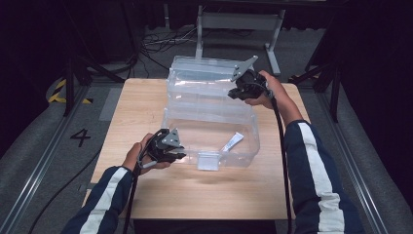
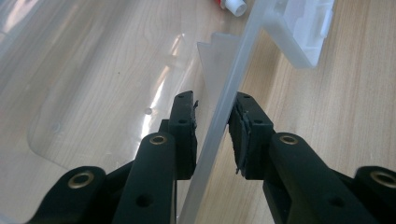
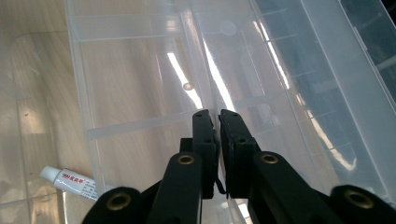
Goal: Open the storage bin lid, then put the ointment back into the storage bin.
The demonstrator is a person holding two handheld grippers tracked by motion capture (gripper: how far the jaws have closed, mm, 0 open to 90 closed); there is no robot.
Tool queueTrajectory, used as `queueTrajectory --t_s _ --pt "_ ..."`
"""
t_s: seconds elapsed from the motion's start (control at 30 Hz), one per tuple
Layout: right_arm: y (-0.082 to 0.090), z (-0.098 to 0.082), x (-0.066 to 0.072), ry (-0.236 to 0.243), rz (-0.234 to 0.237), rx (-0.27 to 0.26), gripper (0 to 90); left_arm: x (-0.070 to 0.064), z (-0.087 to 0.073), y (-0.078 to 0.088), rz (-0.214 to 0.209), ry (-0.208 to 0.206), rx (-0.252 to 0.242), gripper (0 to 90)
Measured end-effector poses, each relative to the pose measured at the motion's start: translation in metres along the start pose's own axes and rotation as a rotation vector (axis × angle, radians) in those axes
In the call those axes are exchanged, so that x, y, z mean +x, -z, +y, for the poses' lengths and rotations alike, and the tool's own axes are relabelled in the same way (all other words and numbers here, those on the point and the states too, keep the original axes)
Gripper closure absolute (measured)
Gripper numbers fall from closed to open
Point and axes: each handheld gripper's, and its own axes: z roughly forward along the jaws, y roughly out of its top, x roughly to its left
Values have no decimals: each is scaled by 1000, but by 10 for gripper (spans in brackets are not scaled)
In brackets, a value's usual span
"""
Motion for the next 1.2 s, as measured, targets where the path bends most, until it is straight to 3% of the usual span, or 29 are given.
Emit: queueTrajectory --t_s 0.2,0.33,0.73,1.2 --pt "1 2 1 17 0 12 870 0 0 0 2 -1 0 718" --pt "3 1 2 18 26 5 875 0 0 0 1 -2 0 718" --pt "9 4 12 44 11 10 879 -2 1 -1 13 6 3 709" --pt "13 5 16 39 25 5 879 -5 0 -1 27 20 -7 699"
